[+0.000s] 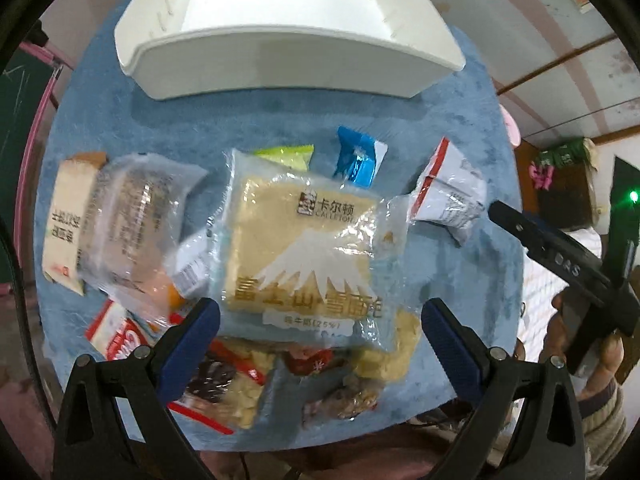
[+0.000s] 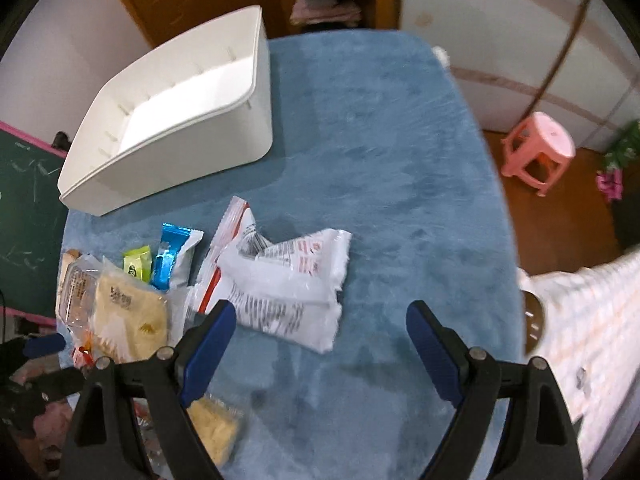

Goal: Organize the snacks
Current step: 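Grasp the Fuji bread bag with the left tool while the right tool grasps the white snack bag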

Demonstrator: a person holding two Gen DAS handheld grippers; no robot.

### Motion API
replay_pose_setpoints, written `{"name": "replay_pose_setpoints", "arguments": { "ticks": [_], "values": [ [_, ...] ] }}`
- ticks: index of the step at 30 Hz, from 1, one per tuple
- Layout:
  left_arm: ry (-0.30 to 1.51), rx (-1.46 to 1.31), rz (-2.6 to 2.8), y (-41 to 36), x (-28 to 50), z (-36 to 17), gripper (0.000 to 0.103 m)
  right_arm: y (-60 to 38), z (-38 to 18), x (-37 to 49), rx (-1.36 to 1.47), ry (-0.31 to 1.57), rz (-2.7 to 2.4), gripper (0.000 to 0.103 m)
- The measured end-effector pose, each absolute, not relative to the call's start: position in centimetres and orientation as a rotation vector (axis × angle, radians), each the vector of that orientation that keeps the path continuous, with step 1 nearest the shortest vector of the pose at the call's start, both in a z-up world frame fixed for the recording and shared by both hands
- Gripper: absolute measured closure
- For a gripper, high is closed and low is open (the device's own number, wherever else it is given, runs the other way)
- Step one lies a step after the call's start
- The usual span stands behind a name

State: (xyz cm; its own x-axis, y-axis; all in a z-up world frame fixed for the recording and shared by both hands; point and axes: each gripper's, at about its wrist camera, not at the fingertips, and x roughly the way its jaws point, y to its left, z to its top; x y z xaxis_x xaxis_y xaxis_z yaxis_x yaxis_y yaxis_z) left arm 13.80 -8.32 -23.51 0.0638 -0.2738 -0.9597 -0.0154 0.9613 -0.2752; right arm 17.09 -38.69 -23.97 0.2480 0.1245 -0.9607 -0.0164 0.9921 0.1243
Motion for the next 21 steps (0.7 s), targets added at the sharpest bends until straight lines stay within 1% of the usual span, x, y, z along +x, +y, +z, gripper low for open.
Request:
{"name": "replay_pose_setpoints", "arguments": {
  "ticks": [5,11,16,18,19,20,21],
  "values": [
    [1.508,-0.140,-0.169,-11.3,14.3,-25.5,0.003,-38.2,-27.2,18.8,0.132,1.363,0.174,0.015],
    [1.503,0.026,-0.022,-14.1,15.4,-28.0,0.003,-37.3,-28.9,20.0,0.187,1.404,0.252,0.015],
    [1.499,0.074,0.011,-16.4,16.4,-29.5,0.001,-36.3,-29.6,20.2,0.158,1.420,0.274,0.016],
    [1.490,0.090,0.015,-17.3,16.7,-29.9,0.001,-36.3,-29.7,20.1,0.180,1.417,0.300,0.026],
    [1.484,0.100,0.015,-17.8,17.0,-30.0,0.000,-36.0,-29.7,20.2,0.195,1.418,0.319,0.035],
    [1.479,0.108,0.014,-18.1,17.2,-30.2,0.000,-35.8,-29.6,20.2,0.206,1.423,0.336,0.037],
    [1.473,0.115,0.014,-18.3,17.2,-30.4,0.000,-35.6,-29.6,20.2,0.200,1.425,0.339,0.038]
  ]
}}
